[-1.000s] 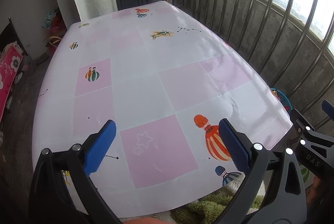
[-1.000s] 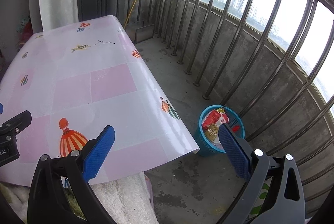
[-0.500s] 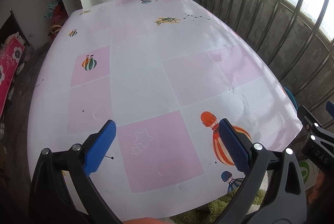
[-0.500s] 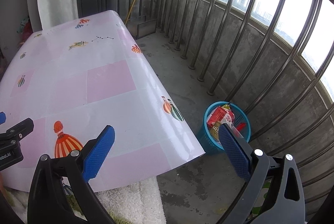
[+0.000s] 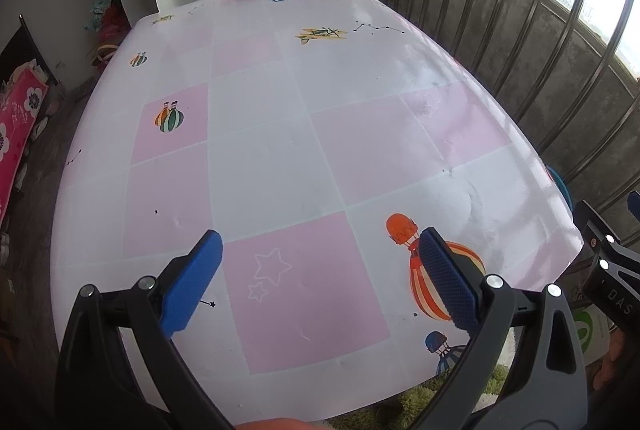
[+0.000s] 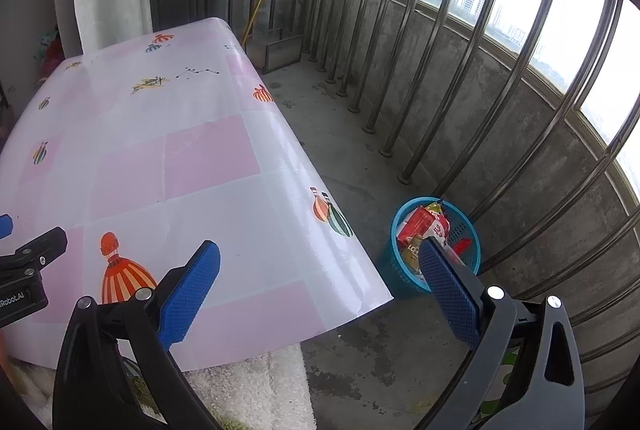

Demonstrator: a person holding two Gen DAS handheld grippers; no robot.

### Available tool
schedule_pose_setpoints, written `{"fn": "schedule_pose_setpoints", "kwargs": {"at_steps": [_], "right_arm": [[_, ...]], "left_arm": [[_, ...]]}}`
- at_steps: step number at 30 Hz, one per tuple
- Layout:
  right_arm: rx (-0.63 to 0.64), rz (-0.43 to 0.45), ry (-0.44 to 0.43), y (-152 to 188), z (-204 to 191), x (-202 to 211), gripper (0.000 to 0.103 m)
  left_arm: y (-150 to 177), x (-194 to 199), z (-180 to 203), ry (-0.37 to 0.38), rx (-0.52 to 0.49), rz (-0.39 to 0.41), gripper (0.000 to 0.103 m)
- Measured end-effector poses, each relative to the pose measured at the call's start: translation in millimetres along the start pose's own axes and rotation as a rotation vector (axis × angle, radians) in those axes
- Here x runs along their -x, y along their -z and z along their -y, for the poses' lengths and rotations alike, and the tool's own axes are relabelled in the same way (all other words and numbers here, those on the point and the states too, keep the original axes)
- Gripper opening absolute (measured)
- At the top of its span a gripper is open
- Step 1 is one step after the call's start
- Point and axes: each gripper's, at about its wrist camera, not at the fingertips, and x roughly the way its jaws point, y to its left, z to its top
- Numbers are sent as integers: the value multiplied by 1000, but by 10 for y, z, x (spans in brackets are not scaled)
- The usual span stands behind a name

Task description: Collect trash

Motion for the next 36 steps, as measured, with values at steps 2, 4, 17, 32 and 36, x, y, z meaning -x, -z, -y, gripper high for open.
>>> {"fn": "schedule_pose_setpoints", "kwargs": {"at_steps": [2,4,17,32,36], "right_arm": [[2,2,-3,5,-9,8,97],[7,4,-4,6,-20,18,97],[33,20,-7,-7,-83,92,97],[45,28,-11,-11,-142,146,97],[47,27,-12,-10,-151,146,97]], "left_arm": [[1,2,-8,0,3,0,94],[2,12,-26,1,8,1,94],[10,66,-115,9,19,15,94],[1,81,-156,16,26,15,94],[8,84,-165,16,30,14,94]]}}
